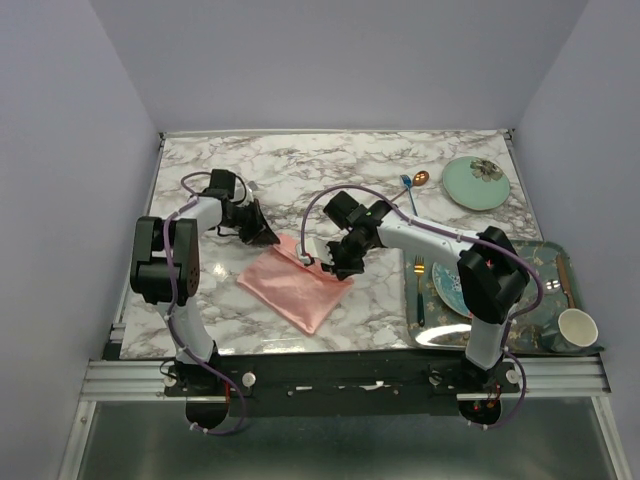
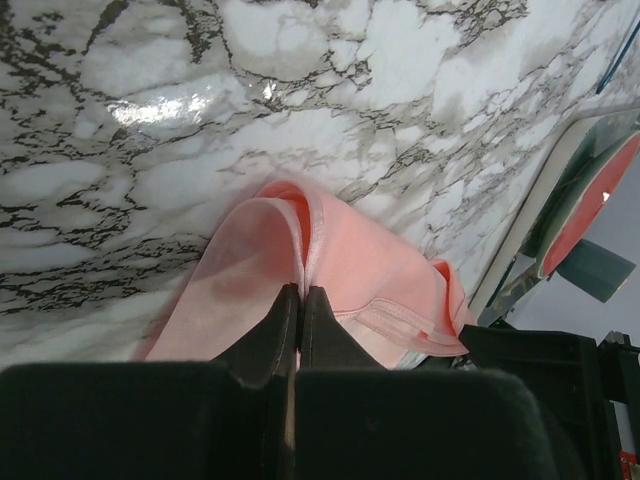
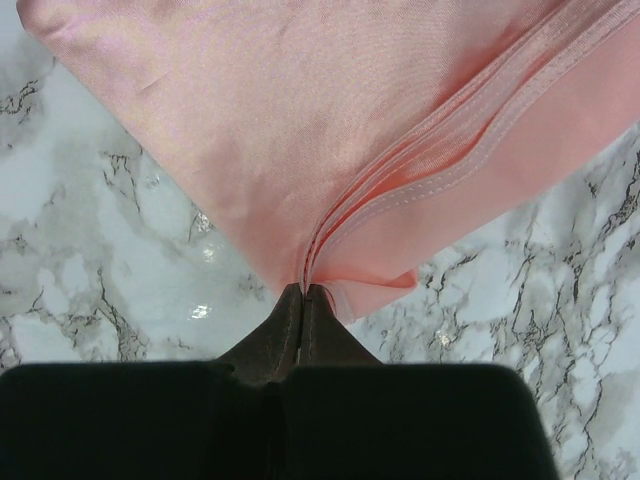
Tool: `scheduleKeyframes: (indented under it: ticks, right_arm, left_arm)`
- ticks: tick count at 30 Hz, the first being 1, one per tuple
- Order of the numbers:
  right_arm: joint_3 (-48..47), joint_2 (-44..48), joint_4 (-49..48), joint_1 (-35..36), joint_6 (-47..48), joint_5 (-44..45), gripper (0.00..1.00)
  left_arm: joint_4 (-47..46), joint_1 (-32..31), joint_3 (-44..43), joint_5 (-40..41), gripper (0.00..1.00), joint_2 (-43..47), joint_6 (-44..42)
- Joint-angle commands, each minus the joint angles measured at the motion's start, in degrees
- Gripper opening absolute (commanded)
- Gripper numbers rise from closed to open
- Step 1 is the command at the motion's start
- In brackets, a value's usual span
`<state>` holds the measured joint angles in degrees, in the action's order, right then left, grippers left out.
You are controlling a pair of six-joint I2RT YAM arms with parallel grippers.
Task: Fold the napkin into a case and place the utensils inside
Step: Fold the lower triangle-folded napkin at the center of the board.
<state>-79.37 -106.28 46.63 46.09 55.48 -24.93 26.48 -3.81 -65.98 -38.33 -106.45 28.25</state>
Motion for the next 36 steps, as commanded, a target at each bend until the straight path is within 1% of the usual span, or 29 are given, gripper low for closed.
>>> scheduleKeyframes:
  ticks: [1,11,15,18,22,25,27,31,34,35,36]
  right_arm:
    - [-0.7,0.5,1.2,0.8,-2.1,-2.3,0.01]
    - [2.7,-6.7,-5.4,1.0,-1.3,3.9,0.01]
    - [2.2,-9.6,-7.6,0.8,-0.4,8.3,0.01]
    - [-0.4,-11.4,-7.6,-0.2,-0.3,8.6,0.01]
    - [-2.6,-12.5,-7.4,-0.9,1.2,9.5,0.01]
    - [-3.7,-13.2,-7.4,-1.2,1.9,10.0,0.01]
    - [-4.6,-13.6,-7.2,-1.2,2.0,10.1,0.01]
    - [-6.1,-14.7,-7.1,-1.2,2.4,10.0,0.01]
    - [-6.2,-14.7,-7.1,-1.1,3.2,10.2,0.01]
    - [-6.2,-14.4,-7.1,-1.2,3.4,10.3,0.01]
    - [-6.1,-14.3,-7.0,-1.2,3.7,10.1,0.01]
  left_arm:
    - [0.3,0.4,2.4,1.8,0.00,2.2,-1.2]
    - [2.3,2.7,2.6,5.6,0.00,-2.9,-4.3]
    - [2.7,3.4,1.9,7.2,0.00,-3.9,-4.4]
    - [2.3,3.4,0.9,8.0,0.00,-4.9,-4.1]
    - [1.4,5.4,-1.2,7.7,0.00,-5.8,-3.7]
    - [0.4,6.4,-1.3,6.8,0.03,-5.9,-2.9]
    - [0.3,7.2,-1.4,6.9,0.03,-6.4,-2.6]
    - [0.2,7.9,-2.0,5.9,0.00,-7.7,-2.7]
    - [-0.3,8.0,-1.4,5.5,0.00,-6.8,-2.8]
    - [-0.2,8.0,-1.3,5.7,0.01,-6.1,-2.9]
    - [0.1,8.4,-1.2,5.4,0.04,-5.8,-3.0]
